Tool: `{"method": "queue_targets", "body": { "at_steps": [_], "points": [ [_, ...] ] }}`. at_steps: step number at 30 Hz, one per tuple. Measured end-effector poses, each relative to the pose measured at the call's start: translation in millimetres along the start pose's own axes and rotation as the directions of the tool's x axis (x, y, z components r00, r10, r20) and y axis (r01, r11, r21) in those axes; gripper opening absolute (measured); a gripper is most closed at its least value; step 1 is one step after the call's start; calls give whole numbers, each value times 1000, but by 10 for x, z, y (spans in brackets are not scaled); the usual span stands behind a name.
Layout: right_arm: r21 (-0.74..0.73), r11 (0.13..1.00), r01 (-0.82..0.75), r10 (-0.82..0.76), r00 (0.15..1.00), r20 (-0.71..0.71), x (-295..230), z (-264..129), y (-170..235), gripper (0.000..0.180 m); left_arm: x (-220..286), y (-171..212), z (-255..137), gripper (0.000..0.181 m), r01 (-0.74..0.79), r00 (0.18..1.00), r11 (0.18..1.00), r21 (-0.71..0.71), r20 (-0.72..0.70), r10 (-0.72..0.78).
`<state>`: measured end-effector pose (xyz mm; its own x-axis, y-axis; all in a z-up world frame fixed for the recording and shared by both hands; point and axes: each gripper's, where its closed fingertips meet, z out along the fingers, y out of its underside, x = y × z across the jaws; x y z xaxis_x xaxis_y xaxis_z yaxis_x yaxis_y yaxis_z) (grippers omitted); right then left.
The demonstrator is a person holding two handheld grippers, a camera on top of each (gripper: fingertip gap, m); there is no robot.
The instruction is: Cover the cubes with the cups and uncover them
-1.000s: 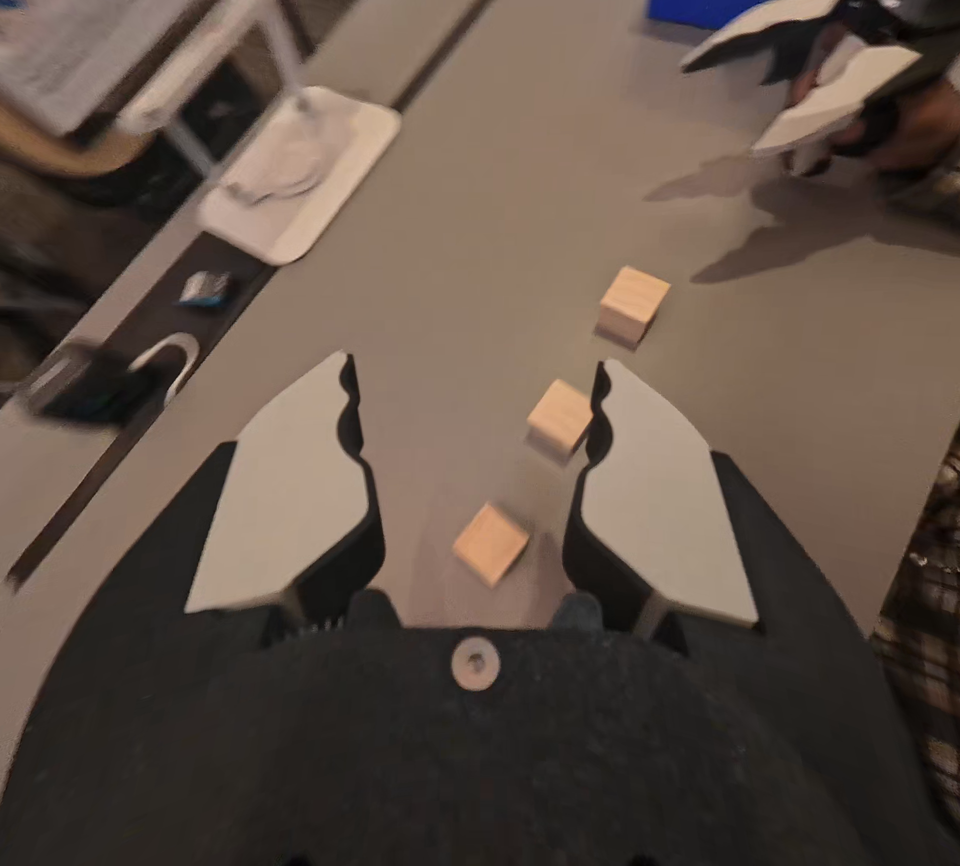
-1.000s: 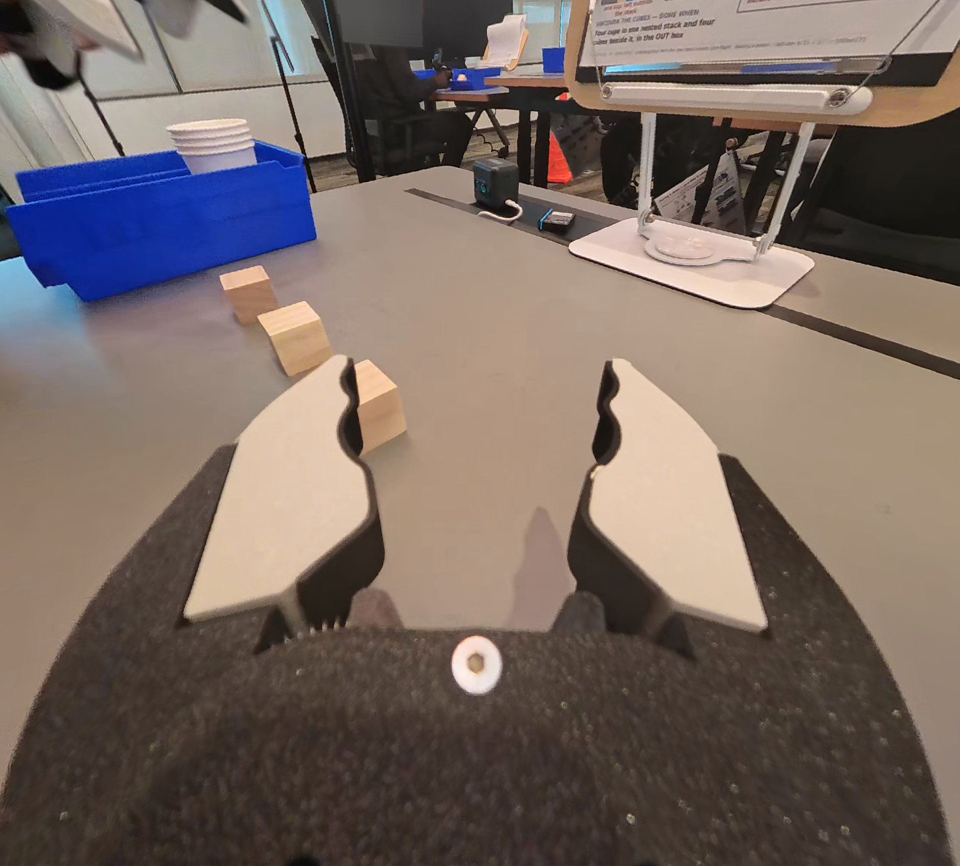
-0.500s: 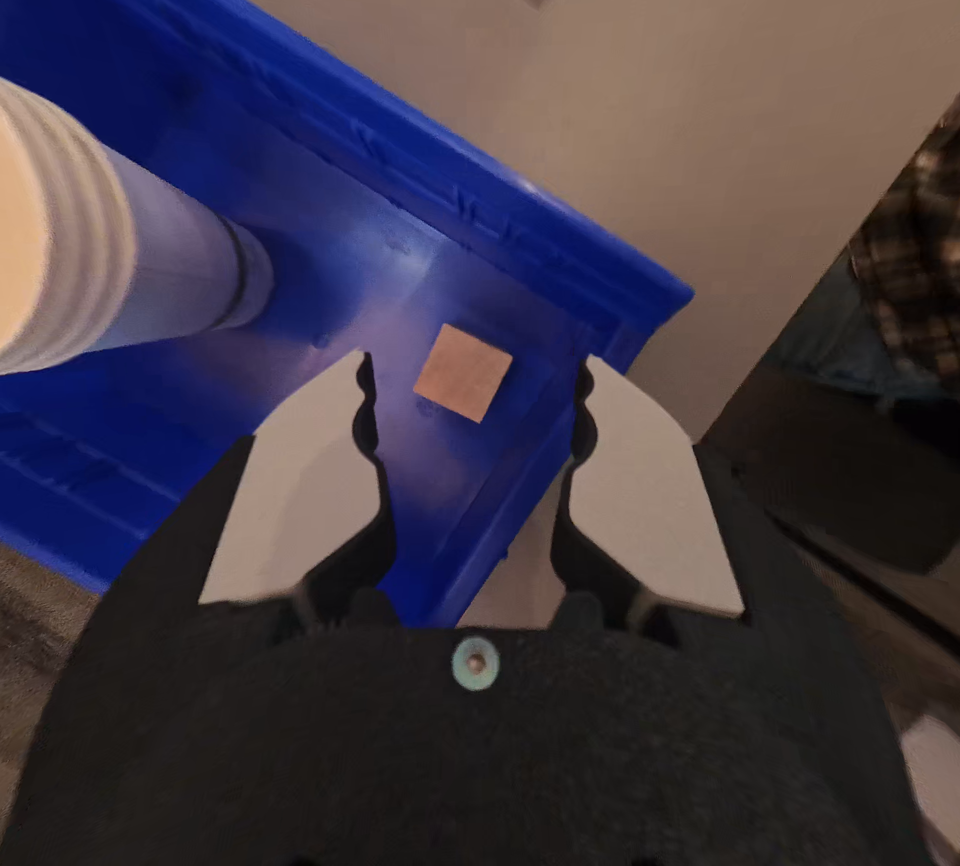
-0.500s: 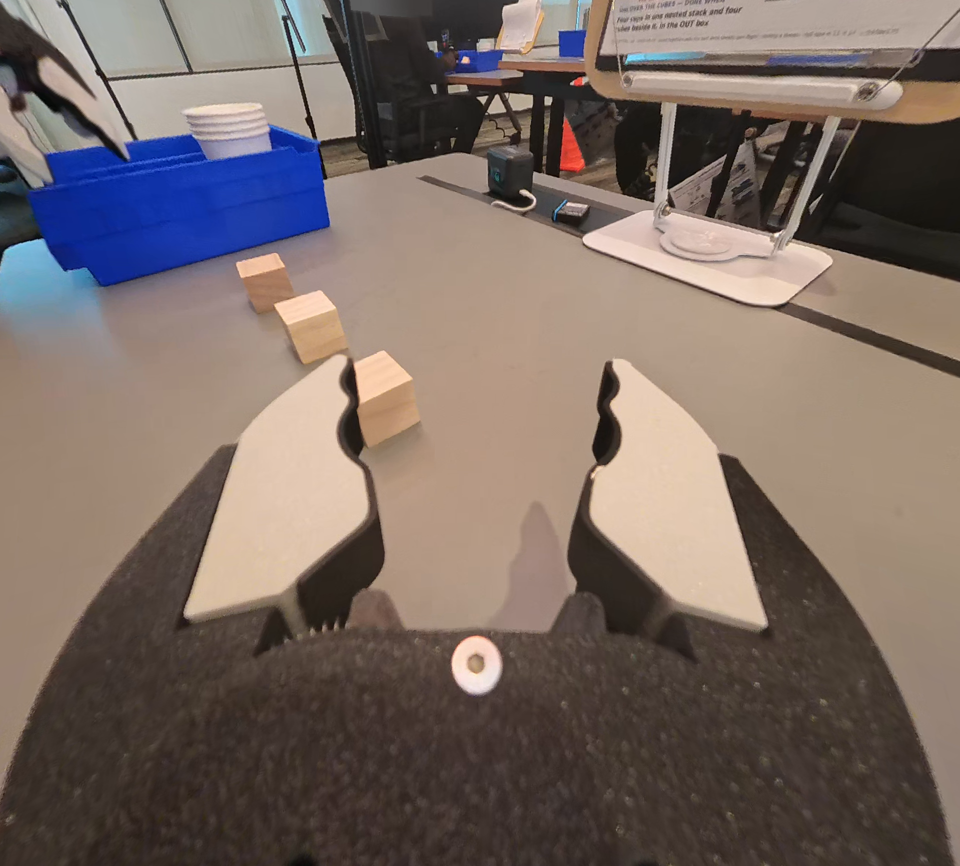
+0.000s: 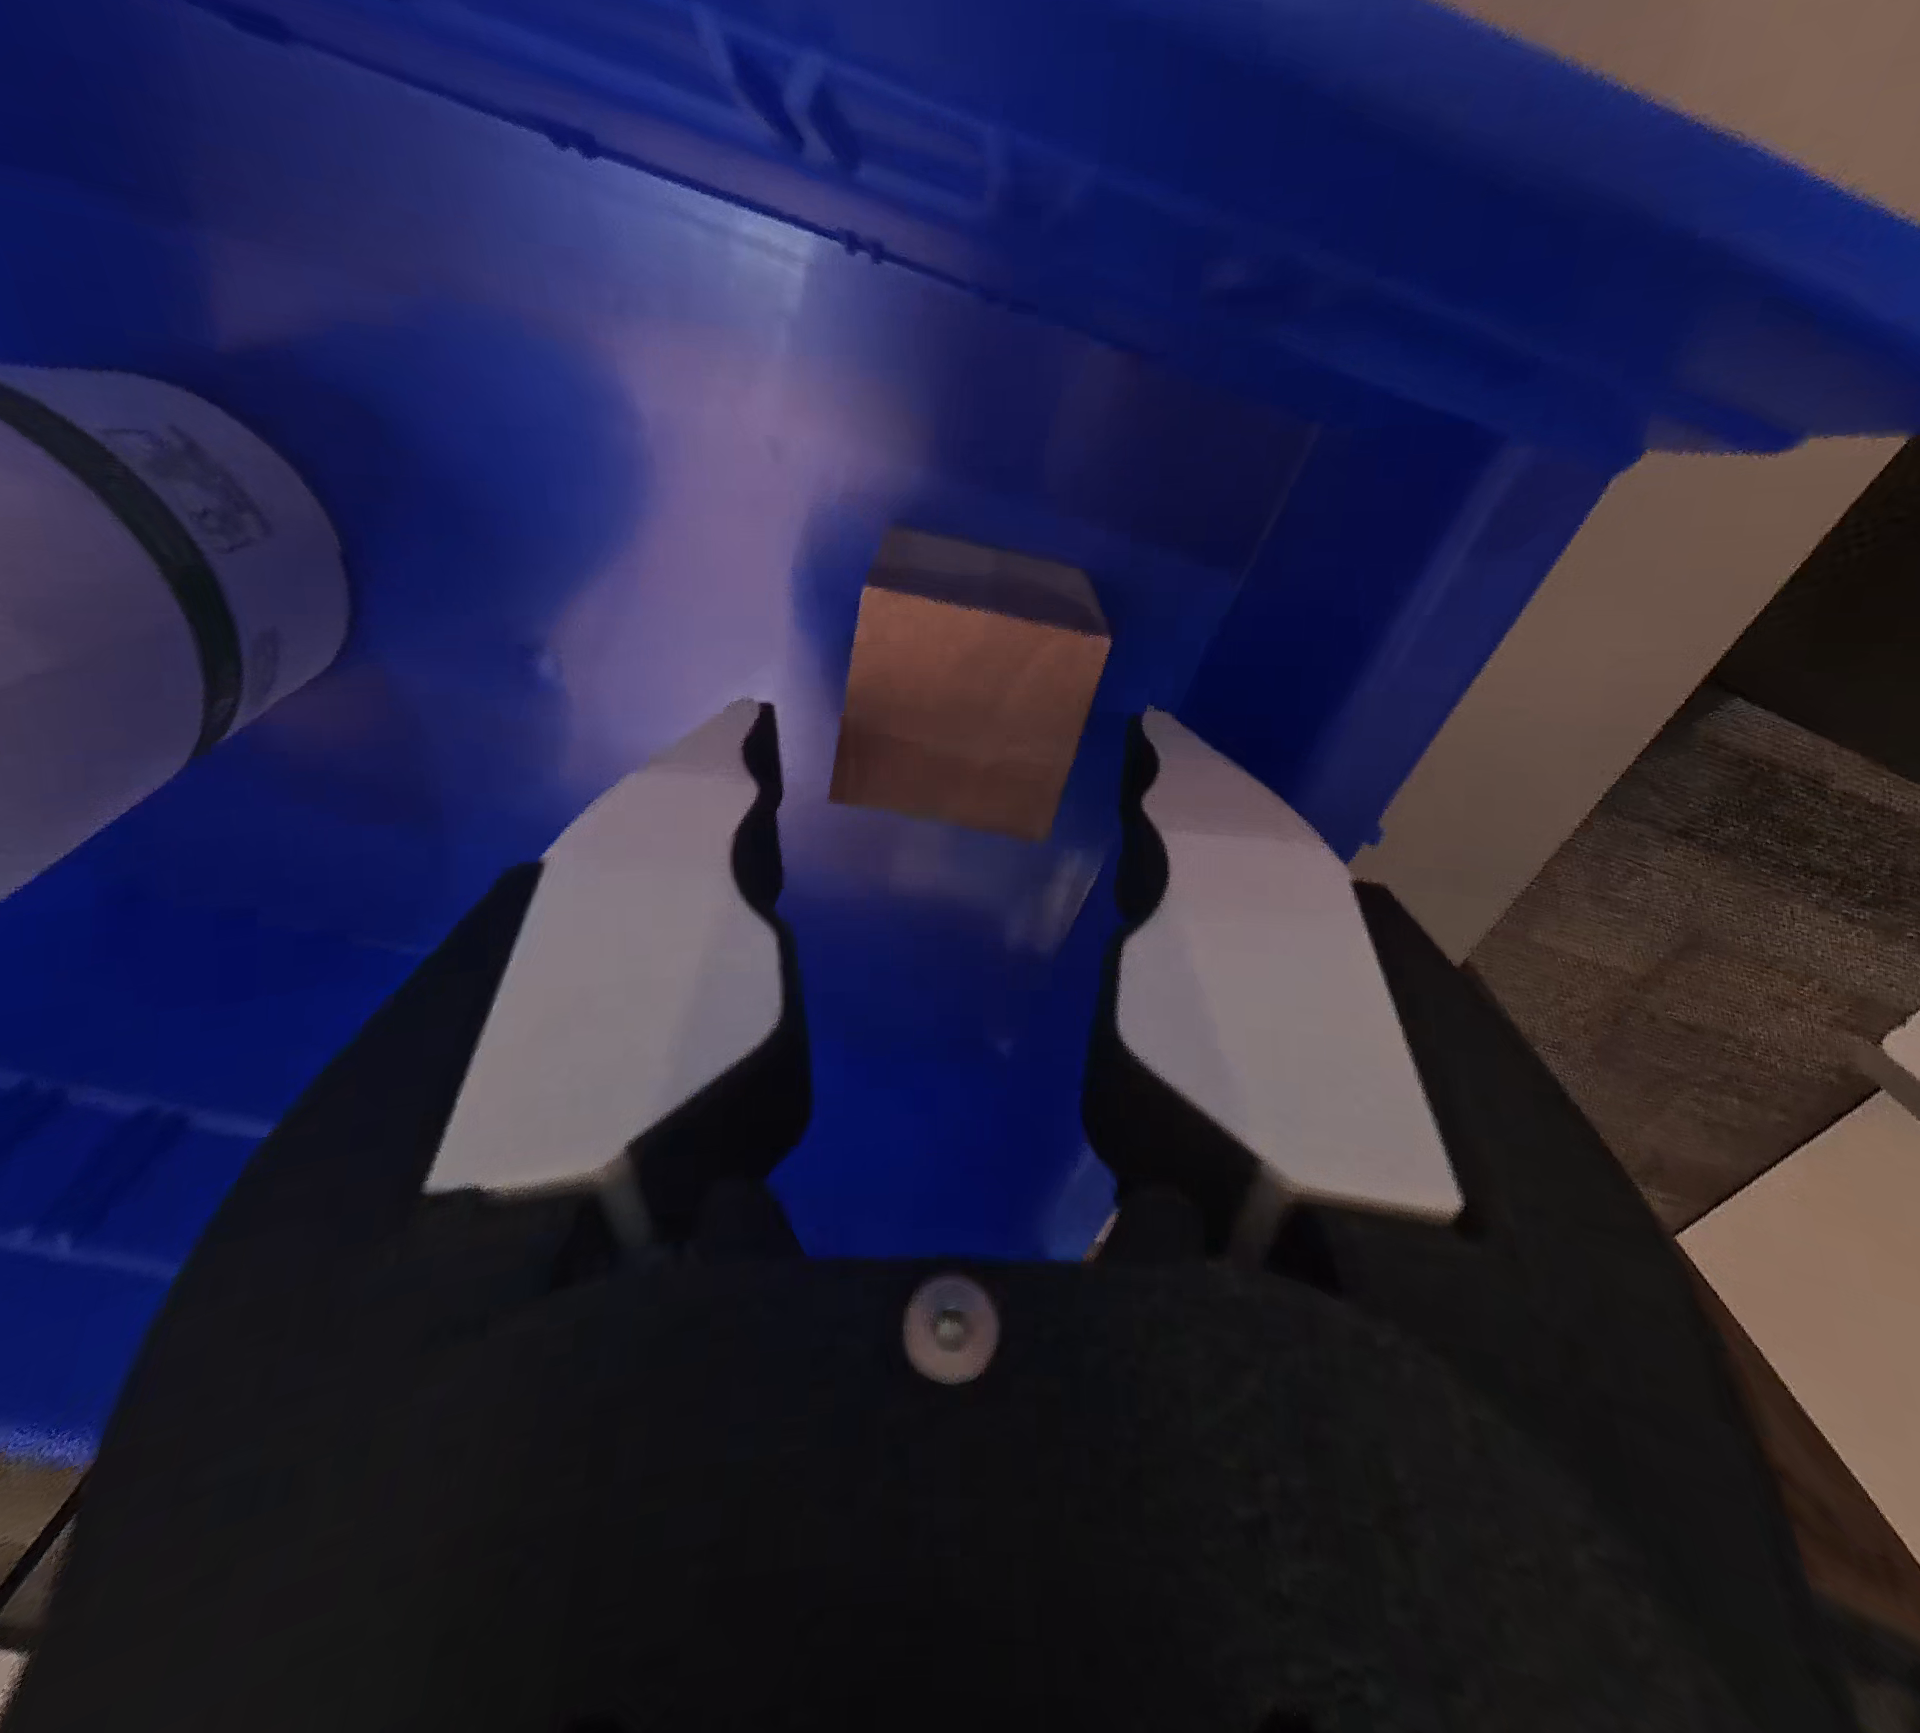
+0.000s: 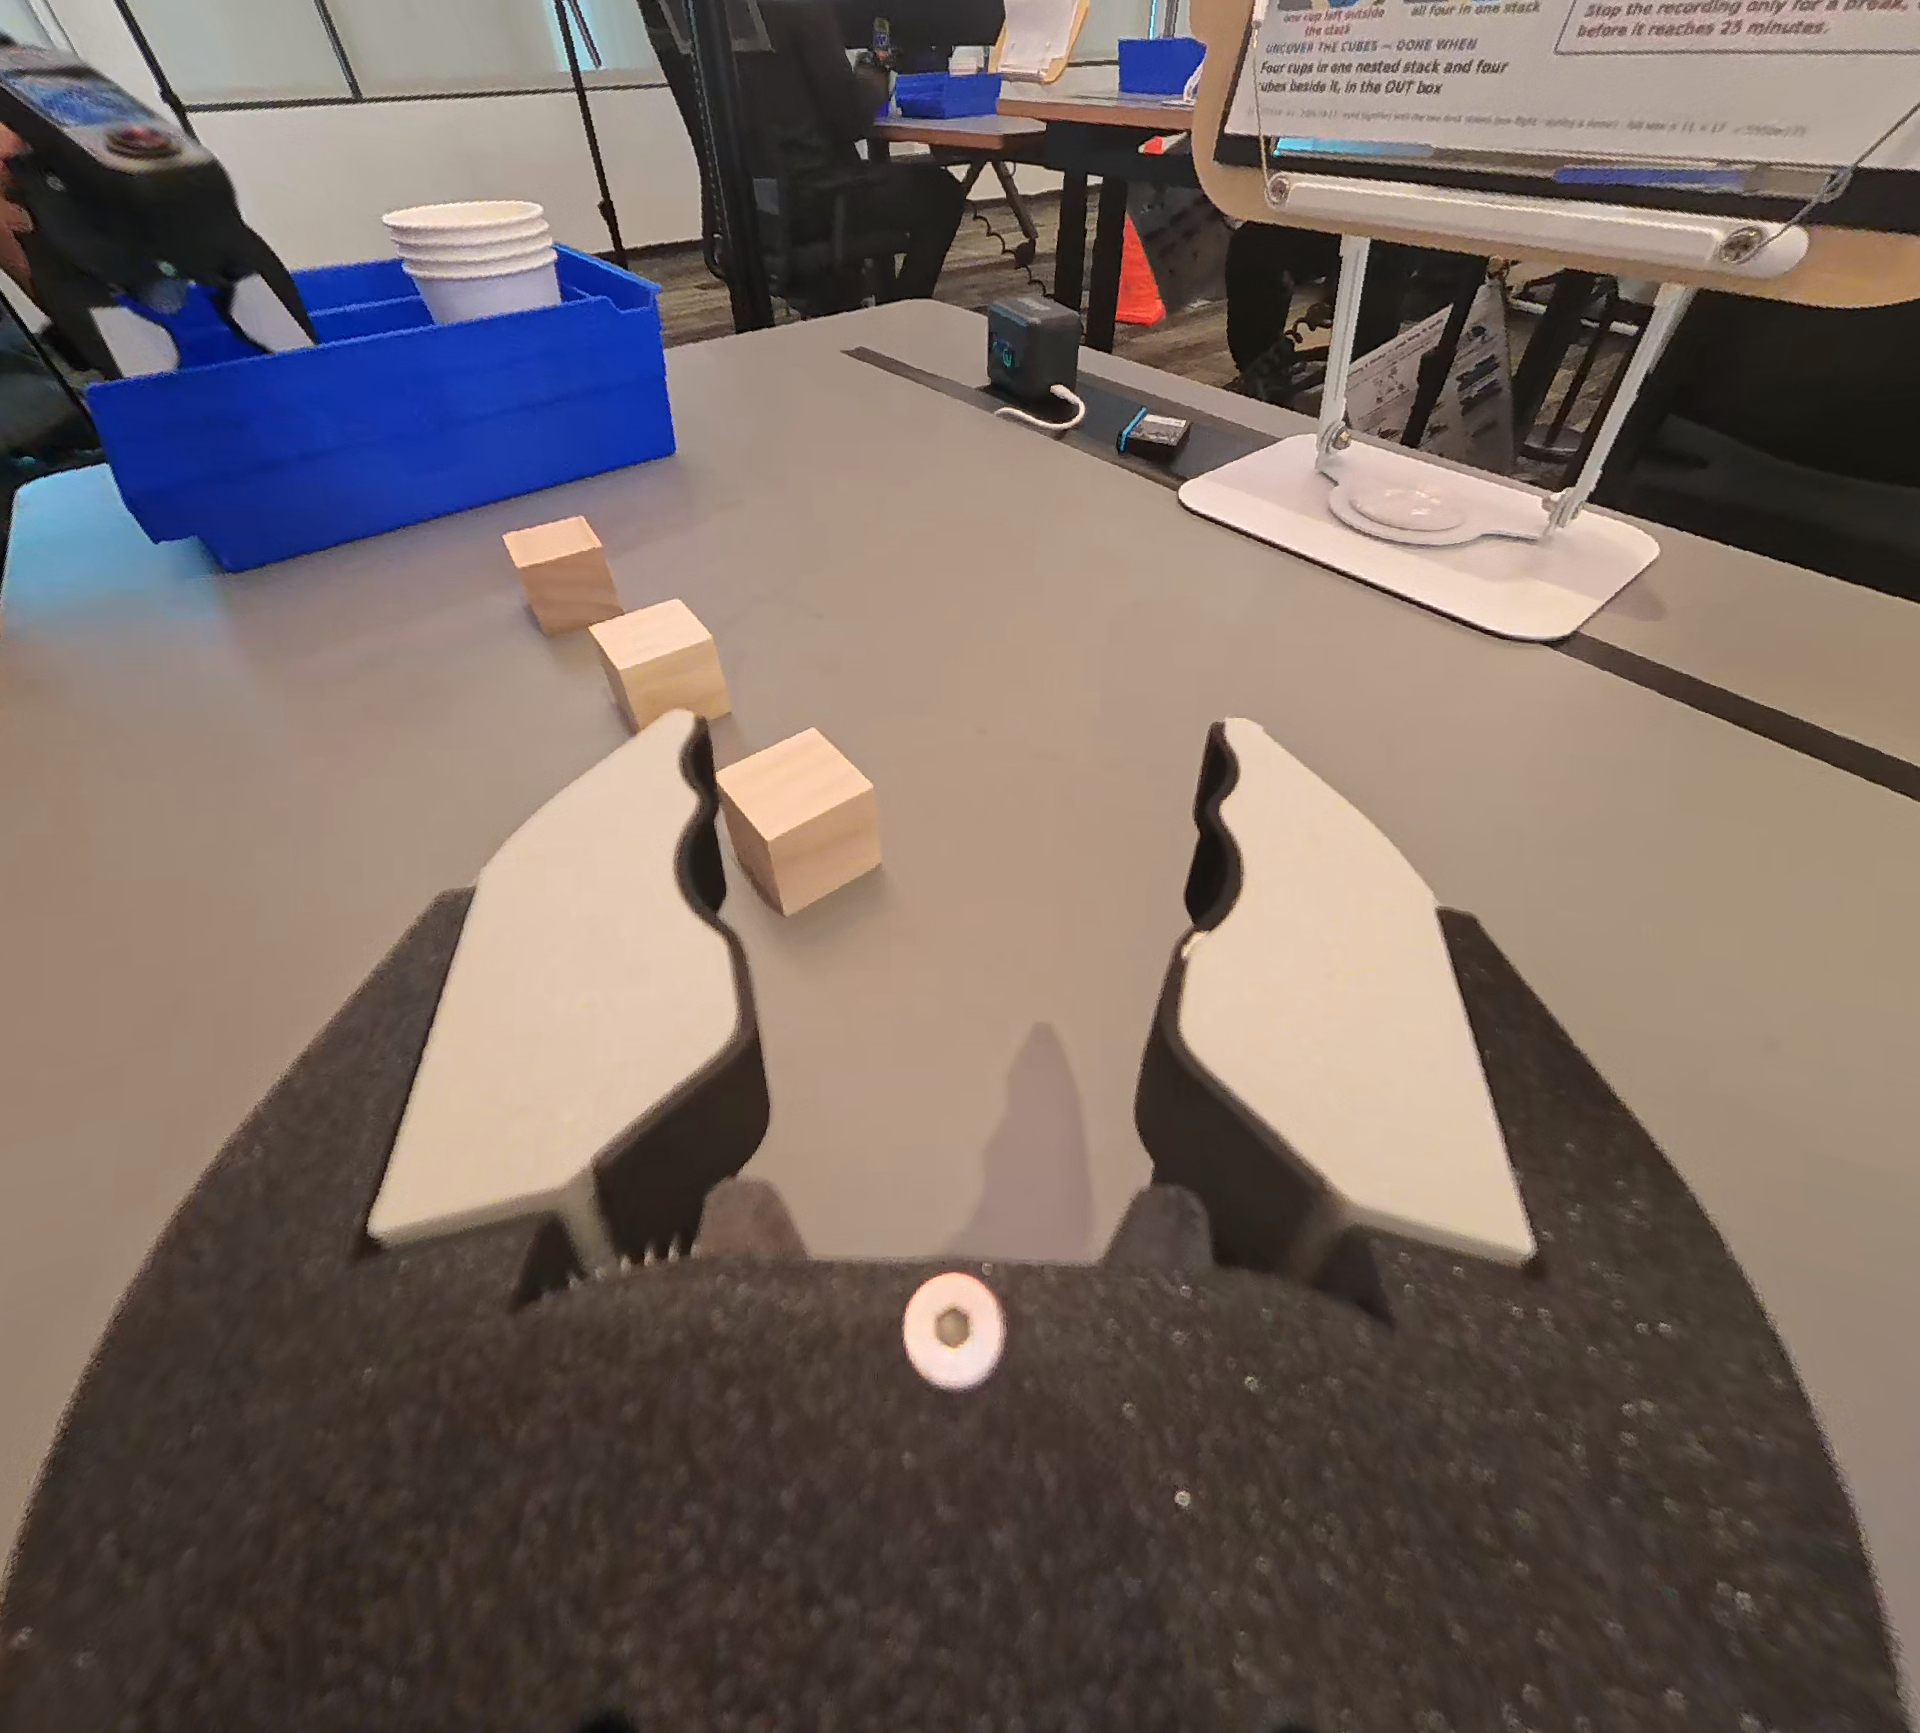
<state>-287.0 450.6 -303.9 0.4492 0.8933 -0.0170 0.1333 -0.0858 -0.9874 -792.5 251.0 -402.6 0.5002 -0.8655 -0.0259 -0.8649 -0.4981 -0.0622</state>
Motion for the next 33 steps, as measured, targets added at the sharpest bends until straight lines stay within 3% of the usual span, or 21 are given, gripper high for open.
{"method": "queue_targets", "body": {
  "at_steps": [2,6,9,12,15,20,26,29,33],
  "points": [
    [0,1000,4,-4,1000,0,-2,4,-14,87,25,-8,71,48,-9,1000,1000,-13,-26,9],
    [17,1000,15,-15,1000,-3,-3,-50,-91,87,12,-46,15,46,46,998,999,-8,-40,-46],
    [34,999,11,-11,1000,-1,-3,-144,-138,87,-111,-157,-266,46,113,993,992,57,29,-115],
    [33,999,8,-8,1000,3,-1,-260,-134,87,-248,-513,-710,45,150,979,974,169,112,-171],
    [13,1000,18,-18,1000,-1,20,-394,-81,86,-299,-1204,-1113,45,126,970,954,272,166,-176],
    [-17,1000,6,-6,1000,-4,64,-646,32,86,-125,-2874,-1318,44,-27,984,930,367,175,-40],
    [-67,998,-13,11,999,-32,72,-1045,216,86,357,-4652,-840,45,-193,981,901,389,84,174],
    [-86,996,-29,25,999,-44,63,-1241,325,86,520,-5171,-462,45,-233,972,908,348,47,231],
    [-100,994,-49,43,997,-57,75,-1427,457,85,682,-5522,-50,45,-269,958,914,302,-14,287]
  ]
}}
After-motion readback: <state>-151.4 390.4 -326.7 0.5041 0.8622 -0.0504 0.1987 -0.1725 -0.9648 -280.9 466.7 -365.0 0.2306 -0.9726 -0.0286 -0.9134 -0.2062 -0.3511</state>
